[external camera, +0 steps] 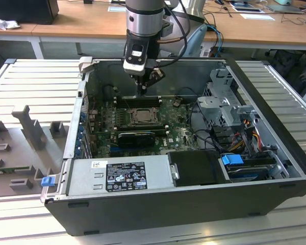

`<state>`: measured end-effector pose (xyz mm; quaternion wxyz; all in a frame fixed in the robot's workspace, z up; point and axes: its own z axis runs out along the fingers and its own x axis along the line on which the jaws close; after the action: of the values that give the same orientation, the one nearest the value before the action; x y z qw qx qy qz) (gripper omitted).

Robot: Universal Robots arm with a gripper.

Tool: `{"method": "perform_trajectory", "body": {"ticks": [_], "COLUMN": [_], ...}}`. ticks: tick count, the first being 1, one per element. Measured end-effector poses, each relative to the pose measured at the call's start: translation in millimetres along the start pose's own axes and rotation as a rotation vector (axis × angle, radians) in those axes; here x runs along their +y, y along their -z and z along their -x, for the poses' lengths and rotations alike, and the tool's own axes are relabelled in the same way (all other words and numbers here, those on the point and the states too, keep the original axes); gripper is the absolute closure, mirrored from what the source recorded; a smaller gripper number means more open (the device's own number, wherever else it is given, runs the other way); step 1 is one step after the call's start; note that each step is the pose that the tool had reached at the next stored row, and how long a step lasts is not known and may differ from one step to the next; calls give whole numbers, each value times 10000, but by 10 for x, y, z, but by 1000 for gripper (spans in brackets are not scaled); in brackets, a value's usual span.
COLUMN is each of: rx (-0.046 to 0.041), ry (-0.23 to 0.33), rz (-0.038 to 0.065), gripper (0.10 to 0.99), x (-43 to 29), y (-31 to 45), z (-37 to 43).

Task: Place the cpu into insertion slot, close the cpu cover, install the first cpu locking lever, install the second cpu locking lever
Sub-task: 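Install the first cpu locking lever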

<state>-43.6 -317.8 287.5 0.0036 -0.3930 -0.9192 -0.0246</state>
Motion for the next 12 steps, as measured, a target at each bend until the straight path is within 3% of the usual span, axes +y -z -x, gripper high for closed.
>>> {"method": "perform_trajectory", "body": {"ticks": [9, 12], "rx": [29, 67], "ry": [685, 1613], "rz": [-17, -41], "gripper": [980, 980], "x": [0, 0], "y": [0, -5], "z": [0, 0]}}
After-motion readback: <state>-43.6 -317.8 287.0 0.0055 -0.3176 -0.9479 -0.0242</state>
